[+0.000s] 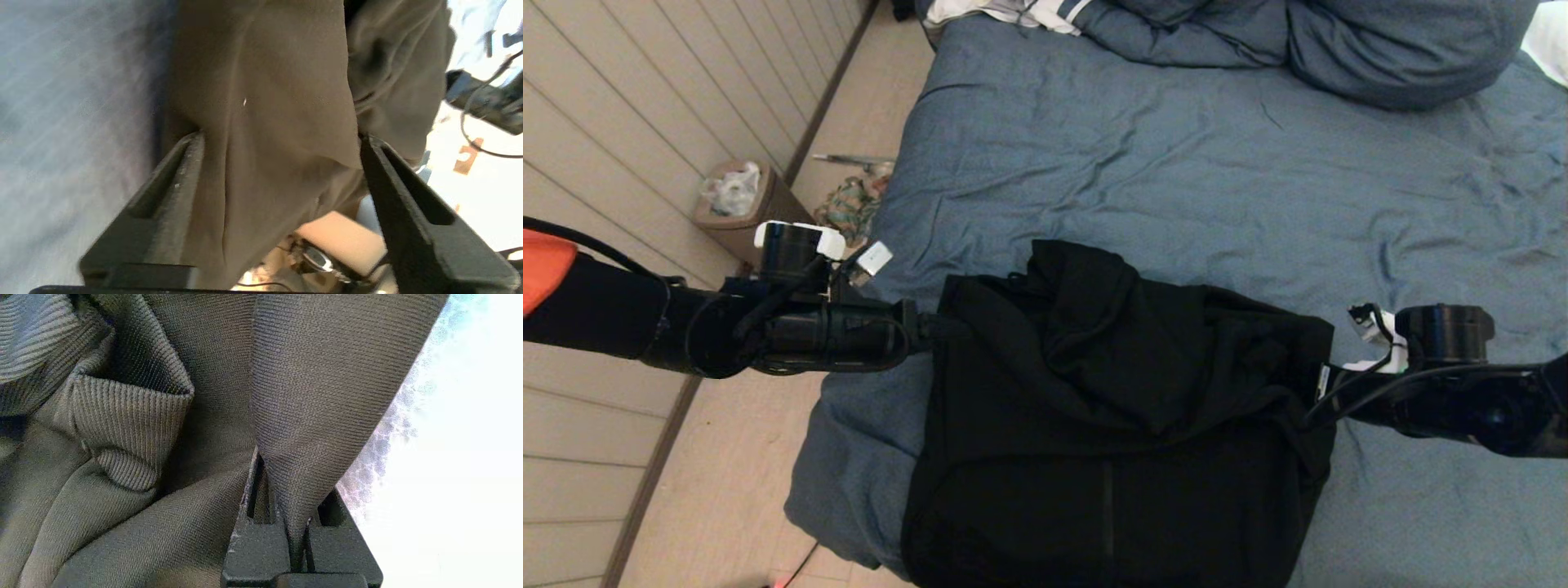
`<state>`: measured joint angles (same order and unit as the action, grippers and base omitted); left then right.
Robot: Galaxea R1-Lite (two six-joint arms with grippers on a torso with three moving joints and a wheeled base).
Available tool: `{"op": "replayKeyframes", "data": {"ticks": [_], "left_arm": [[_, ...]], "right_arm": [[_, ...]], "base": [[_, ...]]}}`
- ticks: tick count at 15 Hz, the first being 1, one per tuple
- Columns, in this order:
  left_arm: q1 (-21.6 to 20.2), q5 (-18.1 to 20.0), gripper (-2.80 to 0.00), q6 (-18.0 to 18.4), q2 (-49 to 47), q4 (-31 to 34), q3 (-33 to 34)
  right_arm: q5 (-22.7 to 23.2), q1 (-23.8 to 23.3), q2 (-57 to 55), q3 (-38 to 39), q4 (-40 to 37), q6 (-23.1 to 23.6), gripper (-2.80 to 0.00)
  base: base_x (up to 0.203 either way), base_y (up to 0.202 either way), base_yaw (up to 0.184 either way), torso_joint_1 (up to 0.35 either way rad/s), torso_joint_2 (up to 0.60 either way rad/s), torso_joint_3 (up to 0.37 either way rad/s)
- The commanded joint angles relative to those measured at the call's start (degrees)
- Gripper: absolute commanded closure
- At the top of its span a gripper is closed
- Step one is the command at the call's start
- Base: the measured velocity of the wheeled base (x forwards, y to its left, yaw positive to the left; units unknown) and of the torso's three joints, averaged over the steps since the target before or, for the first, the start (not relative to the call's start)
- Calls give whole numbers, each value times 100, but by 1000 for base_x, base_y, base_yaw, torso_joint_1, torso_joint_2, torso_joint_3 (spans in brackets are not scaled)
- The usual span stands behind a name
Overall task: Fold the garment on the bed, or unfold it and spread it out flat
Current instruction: Fold the black sweatshirt
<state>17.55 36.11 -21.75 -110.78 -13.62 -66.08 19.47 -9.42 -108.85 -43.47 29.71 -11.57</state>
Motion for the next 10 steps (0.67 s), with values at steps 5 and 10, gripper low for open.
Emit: {"op": "replayKeyframes", "data": {"ticks": [5,10], "left_arm": [[12,19,-280,379,-528,-18,-238],[-174,-38,-280,644,-578,-27,-270]], "right_arm": [[40,28,145,102,17,-3,0],[40,28,163,111,17,-3,0]], "base": [[0,0,0,0,0,0],[0,0,0,0,0,0]]}}
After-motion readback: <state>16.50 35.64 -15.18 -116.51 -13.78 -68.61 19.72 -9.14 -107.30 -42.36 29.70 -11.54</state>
